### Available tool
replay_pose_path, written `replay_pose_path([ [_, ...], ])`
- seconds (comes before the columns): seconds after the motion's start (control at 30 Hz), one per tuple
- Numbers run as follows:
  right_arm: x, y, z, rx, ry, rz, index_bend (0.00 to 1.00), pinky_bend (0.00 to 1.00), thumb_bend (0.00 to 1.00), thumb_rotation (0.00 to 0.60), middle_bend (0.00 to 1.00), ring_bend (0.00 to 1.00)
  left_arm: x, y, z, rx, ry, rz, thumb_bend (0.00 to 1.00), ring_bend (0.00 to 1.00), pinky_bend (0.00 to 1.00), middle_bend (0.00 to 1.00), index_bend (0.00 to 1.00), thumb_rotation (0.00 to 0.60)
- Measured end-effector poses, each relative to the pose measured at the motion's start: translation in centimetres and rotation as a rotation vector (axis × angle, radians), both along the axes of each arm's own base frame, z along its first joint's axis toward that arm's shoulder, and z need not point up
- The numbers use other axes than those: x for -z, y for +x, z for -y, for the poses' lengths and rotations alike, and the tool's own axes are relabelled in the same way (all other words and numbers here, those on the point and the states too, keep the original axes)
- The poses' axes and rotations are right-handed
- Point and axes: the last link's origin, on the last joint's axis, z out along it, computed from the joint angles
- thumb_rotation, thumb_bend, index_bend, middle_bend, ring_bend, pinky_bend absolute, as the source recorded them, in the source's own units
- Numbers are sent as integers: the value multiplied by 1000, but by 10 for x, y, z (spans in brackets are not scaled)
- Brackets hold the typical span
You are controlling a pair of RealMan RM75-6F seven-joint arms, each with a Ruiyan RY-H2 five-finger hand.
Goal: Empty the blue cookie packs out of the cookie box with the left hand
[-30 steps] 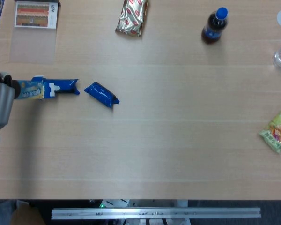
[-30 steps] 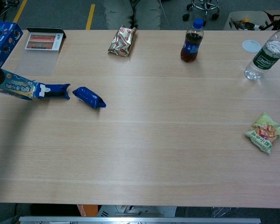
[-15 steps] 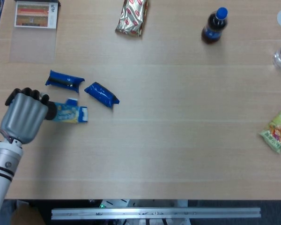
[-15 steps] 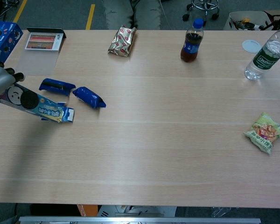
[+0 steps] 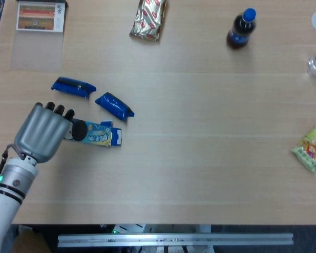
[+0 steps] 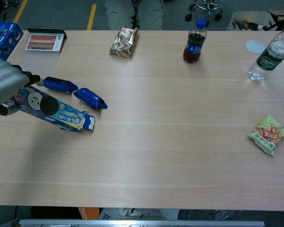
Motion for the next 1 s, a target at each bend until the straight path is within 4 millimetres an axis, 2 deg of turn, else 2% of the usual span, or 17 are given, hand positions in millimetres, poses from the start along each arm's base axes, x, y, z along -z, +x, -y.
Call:
replay_pose_path([
  [0.43,-2,-1,-2,3,-8,1,370,402,260,600,357,320,3,17,-5,-59,-53,273,270,358,565,375,242,600],
  [1.0,-2,1,-1,0,-7,0,370,402,259,600,357,320,-8,15,-23,-224,-71,582,270,357,565,373,242,600],
])
